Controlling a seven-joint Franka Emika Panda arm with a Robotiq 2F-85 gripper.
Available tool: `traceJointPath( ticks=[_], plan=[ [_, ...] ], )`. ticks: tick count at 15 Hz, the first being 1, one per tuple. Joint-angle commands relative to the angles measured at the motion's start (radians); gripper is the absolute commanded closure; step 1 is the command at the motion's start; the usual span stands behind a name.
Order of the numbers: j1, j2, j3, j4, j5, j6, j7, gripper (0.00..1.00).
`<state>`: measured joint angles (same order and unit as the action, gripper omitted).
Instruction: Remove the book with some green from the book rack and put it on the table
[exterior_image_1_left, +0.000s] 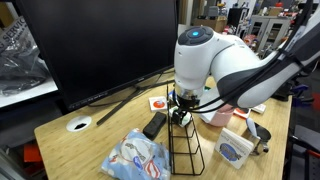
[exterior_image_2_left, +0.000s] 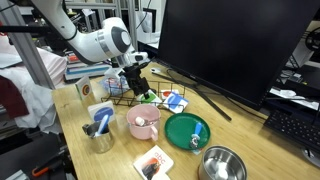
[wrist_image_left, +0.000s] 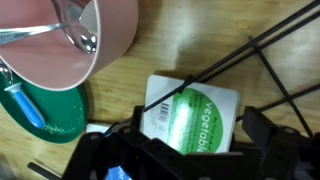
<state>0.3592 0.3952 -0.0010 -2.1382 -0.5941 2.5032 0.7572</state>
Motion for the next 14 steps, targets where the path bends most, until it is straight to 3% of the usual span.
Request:
traceJointPath(
  ticks=[1, 7, 14],
  plan=[
    [0.013, -0.004, 0.001, -0.019, -0.009, -0.005, 0.015, 0.00],
    [0.052, -0.005, -0.013, -0.028, -0.091, 0.029, 0.074, 0.00],
    [0.036, 0.040, 0.002, -0.013, -0.230, 0.031, 0.154, 0.00]
  ],
)
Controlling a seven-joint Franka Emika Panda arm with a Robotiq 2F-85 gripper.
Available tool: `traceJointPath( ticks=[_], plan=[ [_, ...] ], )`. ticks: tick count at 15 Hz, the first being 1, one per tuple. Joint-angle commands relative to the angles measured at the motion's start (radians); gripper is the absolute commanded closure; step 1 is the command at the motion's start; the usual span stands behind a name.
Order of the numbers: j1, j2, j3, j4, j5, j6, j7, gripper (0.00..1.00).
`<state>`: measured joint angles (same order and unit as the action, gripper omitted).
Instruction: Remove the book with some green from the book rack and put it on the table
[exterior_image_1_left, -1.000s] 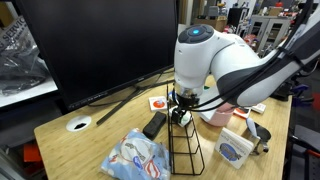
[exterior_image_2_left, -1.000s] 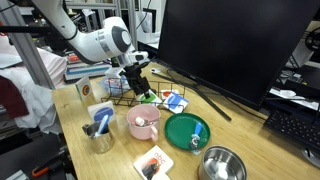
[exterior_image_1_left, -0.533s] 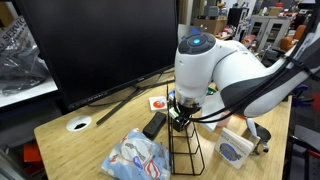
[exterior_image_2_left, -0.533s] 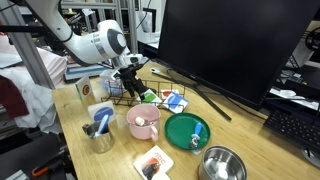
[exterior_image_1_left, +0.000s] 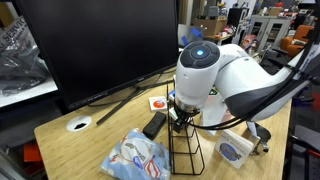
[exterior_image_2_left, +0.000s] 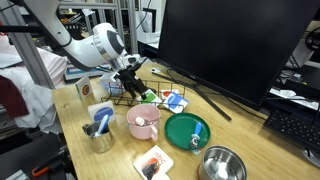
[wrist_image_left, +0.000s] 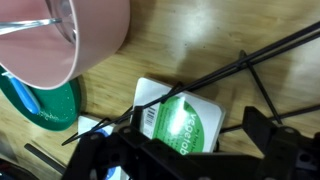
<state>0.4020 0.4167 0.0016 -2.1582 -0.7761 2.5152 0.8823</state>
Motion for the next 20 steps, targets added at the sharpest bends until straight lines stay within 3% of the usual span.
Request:
traceJointPath(
  ticks=[1, 11, 20],
  plan=[
    [-0.008, 0.026, 0.001, 0.009, -0.056, 0.019, 0.038, 0.00],
    [-0.011, 0.044, 0.003, 0.018, -0.133, -0.005, 0.065, 0.00],
    [-0.031, 0.029, 0.011, -0.006, -0.289, 0.007, 0.120, 0.00]
  ],
)
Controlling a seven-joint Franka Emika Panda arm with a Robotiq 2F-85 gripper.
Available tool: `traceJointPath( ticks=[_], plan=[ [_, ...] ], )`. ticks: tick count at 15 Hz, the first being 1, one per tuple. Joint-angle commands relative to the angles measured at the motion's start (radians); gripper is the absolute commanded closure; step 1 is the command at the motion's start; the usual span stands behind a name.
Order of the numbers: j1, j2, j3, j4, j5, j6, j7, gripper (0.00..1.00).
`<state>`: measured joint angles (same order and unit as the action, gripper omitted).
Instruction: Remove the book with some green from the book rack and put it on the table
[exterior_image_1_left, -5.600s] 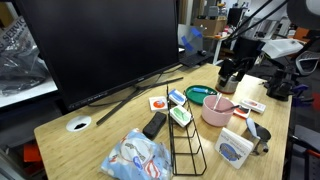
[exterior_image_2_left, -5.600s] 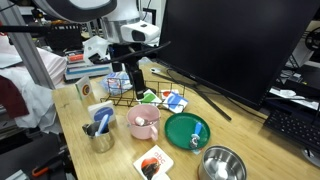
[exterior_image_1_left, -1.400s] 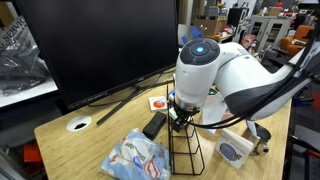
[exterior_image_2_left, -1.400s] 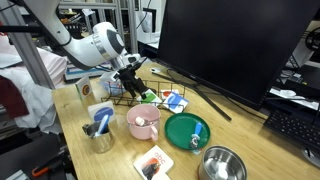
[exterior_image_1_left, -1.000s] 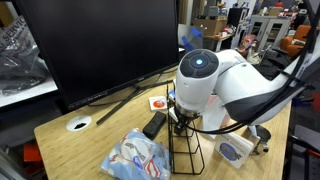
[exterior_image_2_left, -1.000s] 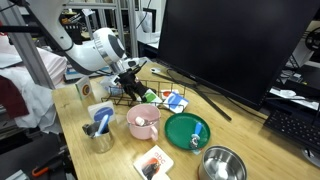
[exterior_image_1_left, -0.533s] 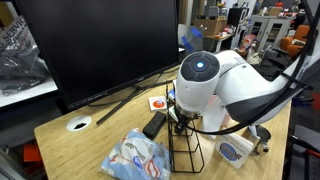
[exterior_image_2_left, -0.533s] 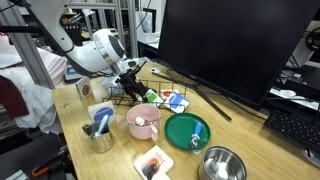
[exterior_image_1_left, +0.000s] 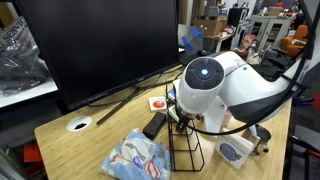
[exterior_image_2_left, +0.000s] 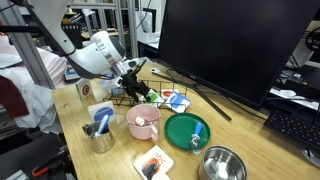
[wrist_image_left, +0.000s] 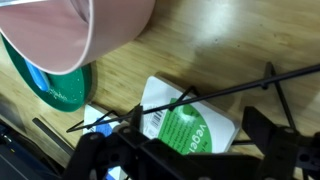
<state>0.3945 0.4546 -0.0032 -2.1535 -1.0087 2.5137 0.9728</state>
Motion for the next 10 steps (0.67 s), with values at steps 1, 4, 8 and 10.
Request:
traceJointPath(
  ticks=[1, 4, 8, 10],
  plan=[
    [-0.027, -0.008, 0.018, -0.012, -0.069, 0.010, 0.037, 0.00],
    [-0.039, -0.007, 0.023, -0.014, -0.095, 0.009, 0.052, 0.00],
    [-0.056, -0.003, 0.026, -0.011, -0.124, 0.013, 0.060, 0.00],
    [-0.067, -0.001, 0.030, -0.010, -0.122, 0.020, 0.055, 0.00]
  ],
)
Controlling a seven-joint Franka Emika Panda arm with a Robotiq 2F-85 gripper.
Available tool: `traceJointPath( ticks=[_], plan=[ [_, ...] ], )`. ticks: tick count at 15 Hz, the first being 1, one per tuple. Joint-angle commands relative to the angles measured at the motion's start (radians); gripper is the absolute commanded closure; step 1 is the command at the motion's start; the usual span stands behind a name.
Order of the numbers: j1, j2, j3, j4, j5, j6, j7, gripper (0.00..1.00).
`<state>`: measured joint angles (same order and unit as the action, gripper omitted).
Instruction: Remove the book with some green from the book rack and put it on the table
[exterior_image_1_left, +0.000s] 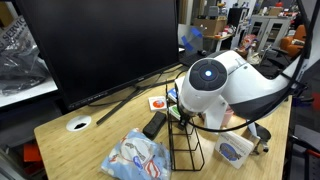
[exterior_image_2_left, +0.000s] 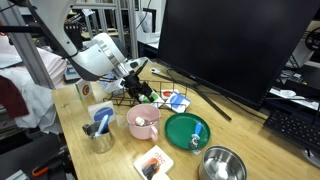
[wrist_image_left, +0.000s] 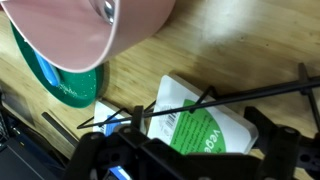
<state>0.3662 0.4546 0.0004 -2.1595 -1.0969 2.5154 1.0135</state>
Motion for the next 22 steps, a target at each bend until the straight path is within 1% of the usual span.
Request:
traceJointPath(
  ticks=[1, 2, 3, 4, 5, 9, 12, 13, 14, 15, 16, 22],
  plan=[
    [-0.042, -0.001, 0.029, -0.004, -0.032, 0.021, 0.014, 0.13],
    [-0.047, 0.000, 0.031, -0.004, -0.031, 0.028, 0.014, 0.26],
    [-0.049, 0.001, 0.033, -0.004, -0.031, 0.030, 0.015, 0.32],
    [-0.052, 0.000, 0.034, -0.004, -0.031, 0.032, 0.013, 0.41],
    [-0.053, -0.003, 0.035, -0.004, -0.033, 0.032, 0.014, 0.46],
    [-0.059, -0.014, 0.038, -0.004, -0.047, 0.030, 0.015, 0.73],
    [-0.068, -0.018, 0.043, -0.005, -0.040, 0.028, 0.009, 0.95],
    [-0.071, -0.019, 0.043, -0.005, -0.038, 0.027, 0.007, 0.98],
    [-0.073, -0.018, 0.044, -0.006, -0.035, 0.027, 0.006, 0.98],
    [-0.076, -0.016, 0.046, -0.006, -0.030, 0.028, 0.003, 0.95],
    [-0.078, -0.016, 0.046, -0.007, -0.029, 0.028, 0.002, 0.97],
    [-0.093, -0.026, 0.056, -0.010, -0.011, 0.034, -0.011, 0.96]
  ],
)
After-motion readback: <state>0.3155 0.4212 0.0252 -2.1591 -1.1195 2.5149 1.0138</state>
